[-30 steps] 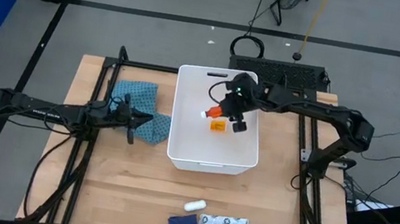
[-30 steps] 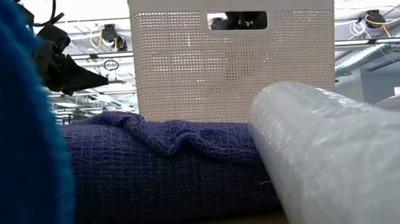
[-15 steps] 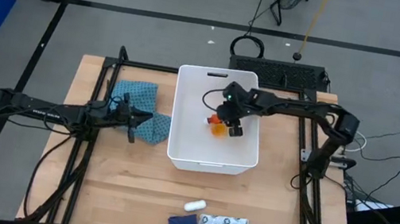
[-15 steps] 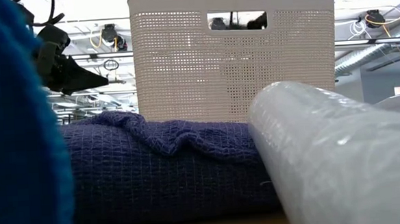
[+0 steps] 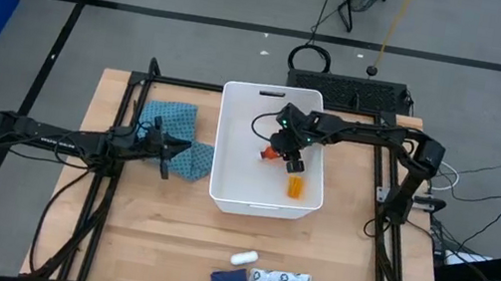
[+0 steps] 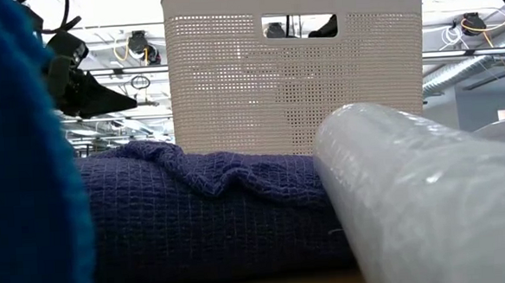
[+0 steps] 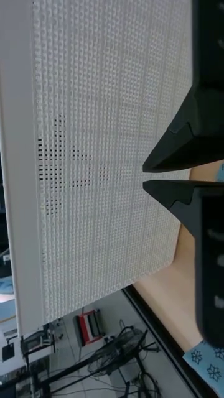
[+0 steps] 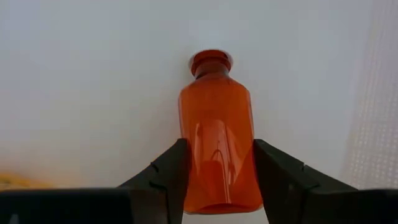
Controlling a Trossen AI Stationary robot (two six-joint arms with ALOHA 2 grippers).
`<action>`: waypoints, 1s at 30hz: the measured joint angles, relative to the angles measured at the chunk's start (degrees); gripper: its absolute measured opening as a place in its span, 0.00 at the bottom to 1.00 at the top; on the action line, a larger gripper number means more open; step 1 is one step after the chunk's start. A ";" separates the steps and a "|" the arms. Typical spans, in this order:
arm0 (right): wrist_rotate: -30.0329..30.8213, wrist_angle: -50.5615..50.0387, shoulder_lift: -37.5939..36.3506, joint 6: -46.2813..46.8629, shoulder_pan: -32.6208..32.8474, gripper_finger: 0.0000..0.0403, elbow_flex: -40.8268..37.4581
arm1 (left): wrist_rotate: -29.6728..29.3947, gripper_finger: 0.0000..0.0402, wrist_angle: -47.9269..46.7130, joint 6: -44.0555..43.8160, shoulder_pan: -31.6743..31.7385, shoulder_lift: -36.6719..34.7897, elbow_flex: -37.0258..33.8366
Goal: Pick & place medical supplies in basket/bin
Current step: Put the medicine bottle into the white bin, then put the top rolled gauze into the white bin
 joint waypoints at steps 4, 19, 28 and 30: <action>0.19 0.28 0.01 1.19 0.00 0.43 0.00 | -0.01 0.09 0.00 0.63 0.00 0.00 0.00; 2.16 0.72 -14.51 3.34 -0.02 0.63 -0.33 | 0.05 0.09 0.00 0.78 0.00 -0.02 0.00; 1.56 1.15 -26.02 5.09 0.33 0.53 -0.22 | 0.06 0.09 0.00 0.72 0.00 -0.02 0.00; 0.02 1.20 -28.81 5.10 0.33 0.47 -0.22 | 0.08 0.09 0.00 0.70 0.00 -0.02 0.00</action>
